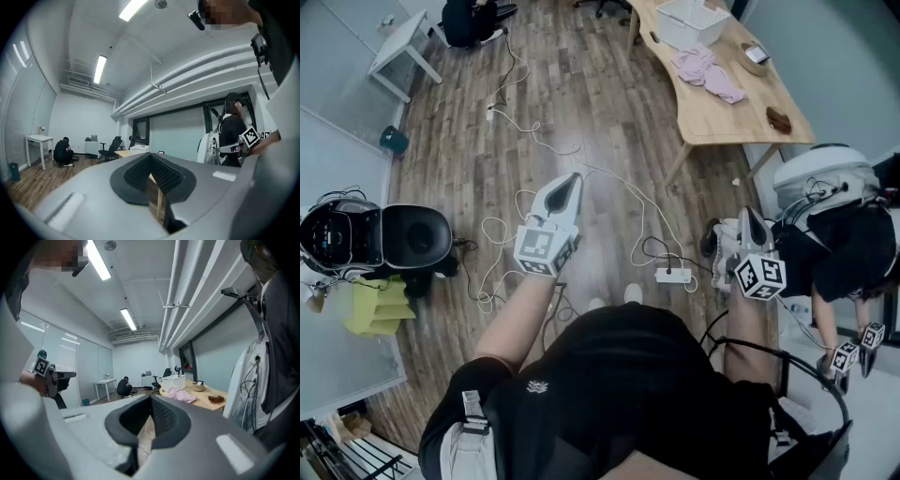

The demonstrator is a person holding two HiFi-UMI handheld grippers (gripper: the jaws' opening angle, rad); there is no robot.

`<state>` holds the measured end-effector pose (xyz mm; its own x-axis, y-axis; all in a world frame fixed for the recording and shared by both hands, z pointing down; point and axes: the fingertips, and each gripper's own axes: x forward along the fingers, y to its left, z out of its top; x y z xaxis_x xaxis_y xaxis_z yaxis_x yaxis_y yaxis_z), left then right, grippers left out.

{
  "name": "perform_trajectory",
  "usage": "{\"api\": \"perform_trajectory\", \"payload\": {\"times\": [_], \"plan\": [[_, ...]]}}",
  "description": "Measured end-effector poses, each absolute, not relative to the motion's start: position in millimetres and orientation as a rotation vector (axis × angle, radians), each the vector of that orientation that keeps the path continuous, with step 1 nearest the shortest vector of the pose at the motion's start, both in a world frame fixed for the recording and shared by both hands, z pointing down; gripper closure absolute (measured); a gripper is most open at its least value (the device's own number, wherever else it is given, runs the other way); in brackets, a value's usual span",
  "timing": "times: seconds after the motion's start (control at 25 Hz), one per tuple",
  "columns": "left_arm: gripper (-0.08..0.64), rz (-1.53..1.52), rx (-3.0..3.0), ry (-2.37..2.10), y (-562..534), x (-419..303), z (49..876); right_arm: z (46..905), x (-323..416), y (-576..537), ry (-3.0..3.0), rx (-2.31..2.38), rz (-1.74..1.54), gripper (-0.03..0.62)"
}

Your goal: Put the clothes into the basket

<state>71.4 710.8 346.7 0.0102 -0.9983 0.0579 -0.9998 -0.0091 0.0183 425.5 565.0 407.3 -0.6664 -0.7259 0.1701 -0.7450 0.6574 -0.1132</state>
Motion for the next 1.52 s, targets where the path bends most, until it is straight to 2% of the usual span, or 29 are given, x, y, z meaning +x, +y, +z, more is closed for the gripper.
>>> {"api": "perform_trajectory", "payload": {"times": [0.84, 1.12, 1.52], "plan": [[0.552, 0.038, 2.174, -2.244, 661, 85, 359, 416, 423, 513, -2.811, 1.15, 0.3, 0.591], [0.554, 0.028, 2.145, -2.193, 608, 42, 377, 431, 388, 468, -2.794, 1.169, 0.343, 0.591], [0.554, 0.052, 2.333, -2.068, 468, -26, 367, 443, 324, 381, -2.703, 1.315, 0.414, 0.591]]}}
